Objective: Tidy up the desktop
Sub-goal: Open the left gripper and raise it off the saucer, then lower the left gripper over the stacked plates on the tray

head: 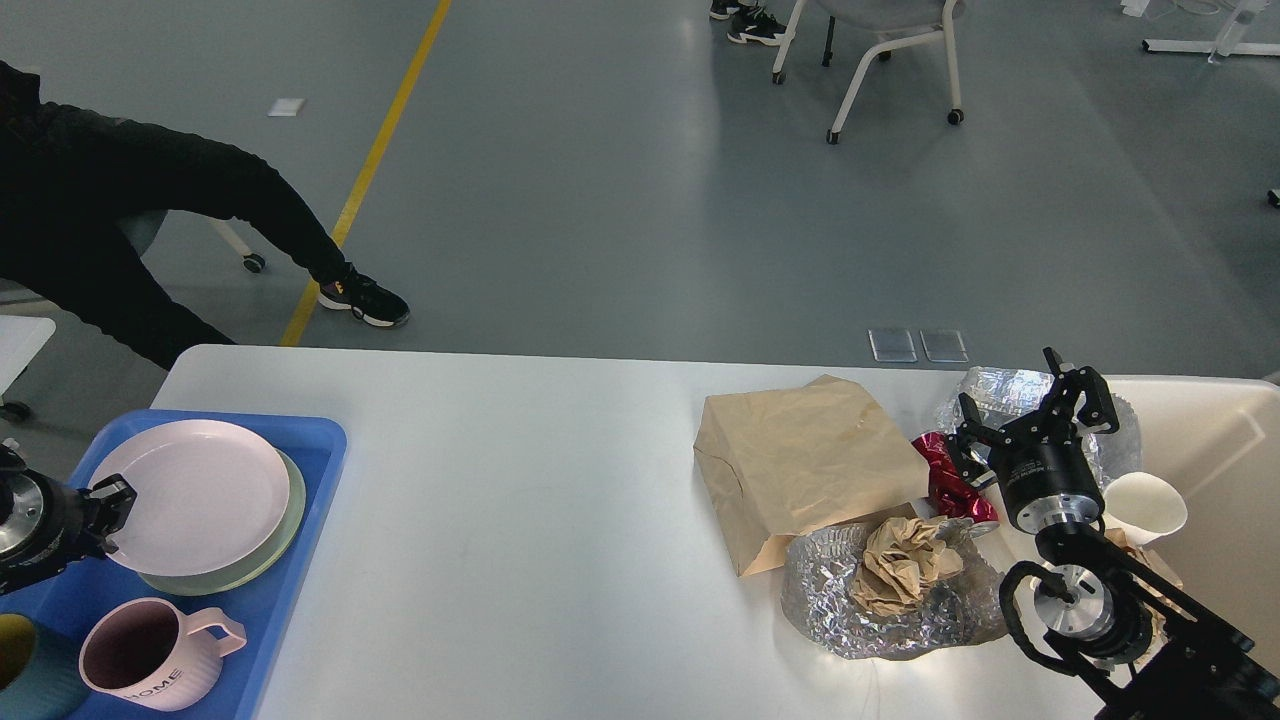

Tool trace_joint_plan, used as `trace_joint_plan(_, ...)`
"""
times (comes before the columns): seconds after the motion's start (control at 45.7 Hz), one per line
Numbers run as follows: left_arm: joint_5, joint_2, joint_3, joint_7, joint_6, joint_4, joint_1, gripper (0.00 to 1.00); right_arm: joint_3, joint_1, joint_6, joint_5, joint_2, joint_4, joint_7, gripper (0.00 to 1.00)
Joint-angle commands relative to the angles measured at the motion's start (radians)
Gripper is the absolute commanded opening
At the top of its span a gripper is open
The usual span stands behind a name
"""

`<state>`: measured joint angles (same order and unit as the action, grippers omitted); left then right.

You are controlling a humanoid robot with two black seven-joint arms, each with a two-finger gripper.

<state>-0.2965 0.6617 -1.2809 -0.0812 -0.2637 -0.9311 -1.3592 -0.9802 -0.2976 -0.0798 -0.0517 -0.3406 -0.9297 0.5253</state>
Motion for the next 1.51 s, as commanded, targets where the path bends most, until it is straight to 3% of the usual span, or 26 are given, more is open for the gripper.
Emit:
trace_joint_plan(0.0,-0.001,0.001,0.009,0.001,0.0,0.0,0.0,0.08,0.0,0.0,0.0,0.0,0.0,0.0,0.001,1.0)
trace_joint_plan(0.044,-0.001,0.001,0.015,0.001,0.0,0.0,0.002,0.18,0.0,0.0,0.0,0.0,0.0,0.0,-0.001,1.0)
trace_joint_plan(0.131,-0.001,0.004,0.023,0.003,0.003,0.003,0.002,0.5,0.0,0.0,0.0,0.0,0.0,0.0,-0.001,1.0)
trace_joint_plan(0.175,-0.001,0.003,0.025,0.003,0.003,0.003,0.0,0.58,0.0,0.0,0.0,0.001,0.0,0.0,-0.001,1.0)
trace_joint_plan(0.307,-0.001,0.003,0.026,0.003,0.0,0.0,0.0,0.64,0.0,0.0,0.0,0.001,0.0,0.0,0.001,1.0)
trace_joint_plan(0.504,-0.001,0.027,0.066,0.005,0.003,0.003,-0.014,0.83,0.0,0.0,0.0,0.0,0.0,0.0,0.001,1.0)
trace_joint_plan(0.701,-0.001,0.139,0.182,0.003,-0.015,0.003,-0.093,0.94,0.0,0.0,0.0,0.0,0.0,0.0,-0.001,1.0)
trace_joint_plan(0.898,-0.001,0.256,0.671,0.017,-0.029,0.0,0.006,0.96,0.0,0.0,0.0,0.001,0.0,0.0,-0.001,1.0)
trace_joint_plan(1.095,-0.001,0.259,1.197,0.02,-0.069,0.005,0.287,0.96,0.0,0.0,0.0,0.0,0.0,0.0,0.001,1.0)
trace_joint_plan(1.204,0.0,0.198,1.504,0.023,-0.069,0.024,0.445,0.96,0.0,0.0,0.0,0.0,0.0,0.0,-0.001,1.0)
trace_joint_plan(1.335,-0.001,0.067,1.822,0.023,-0.069,0.138,0.591,0.96,0.0,0.0,0.0,0.001,0.0,0.0,-0.001,1.0)
trace_joint_plan(1.489,-0.001,-0.079,2.068,0.024,-0.069,0.204,0.667,0.96,0.0,0.0,0.0,0.001,0.0,0.0,0.001,1.0)
